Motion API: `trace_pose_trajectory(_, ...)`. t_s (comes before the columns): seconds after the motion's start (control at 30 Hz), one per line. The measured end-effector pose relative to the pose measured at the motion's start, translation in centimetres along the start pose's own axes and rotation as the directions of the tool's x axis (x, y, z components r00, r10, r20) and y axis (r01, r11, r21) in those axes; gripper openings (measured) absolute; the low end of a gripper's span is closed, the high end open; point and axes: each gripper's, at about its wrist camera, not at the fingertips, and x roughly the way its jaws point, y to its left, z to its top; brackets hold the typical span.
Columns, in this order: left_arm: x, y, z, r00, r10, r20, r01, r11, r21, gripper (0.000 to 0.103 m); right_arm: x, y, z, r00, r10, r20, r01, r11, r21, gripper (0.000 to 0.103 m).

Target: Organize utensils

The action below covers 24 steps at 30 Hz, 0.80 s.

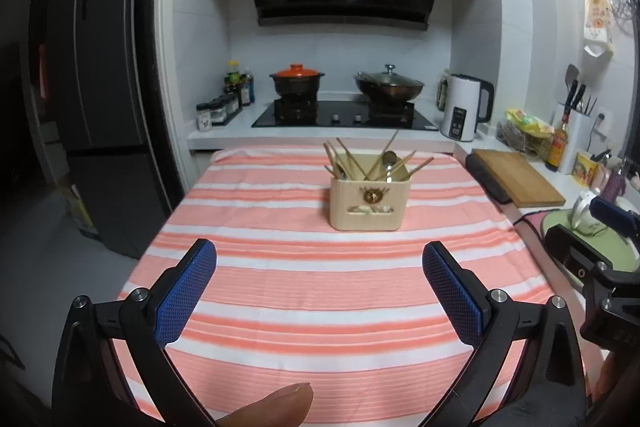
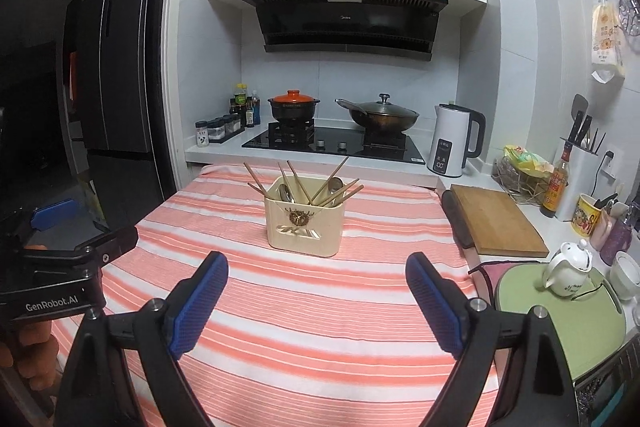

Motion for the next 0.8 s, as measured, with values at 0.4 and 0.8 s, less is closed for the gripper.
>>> trace_pose_trajectory(0.4,-0.8,0.3,0.1,1.000,0.014,-0.010,-0.014,1.000,-0.017,0.103,-1.3,0.3,0.4,1.000,0.011,0.022,-0.011,1.000,0.002,0.092)
trace_pose_trajectory(0.8,-1.0,0.4,-0.1,0.999,0.038,-0.007,-0.038,0.999,0.011,0.103,-1.5,0.8,0.5,1.000,0.021,0.015,-0.021,1.000,-0.002,0.092)
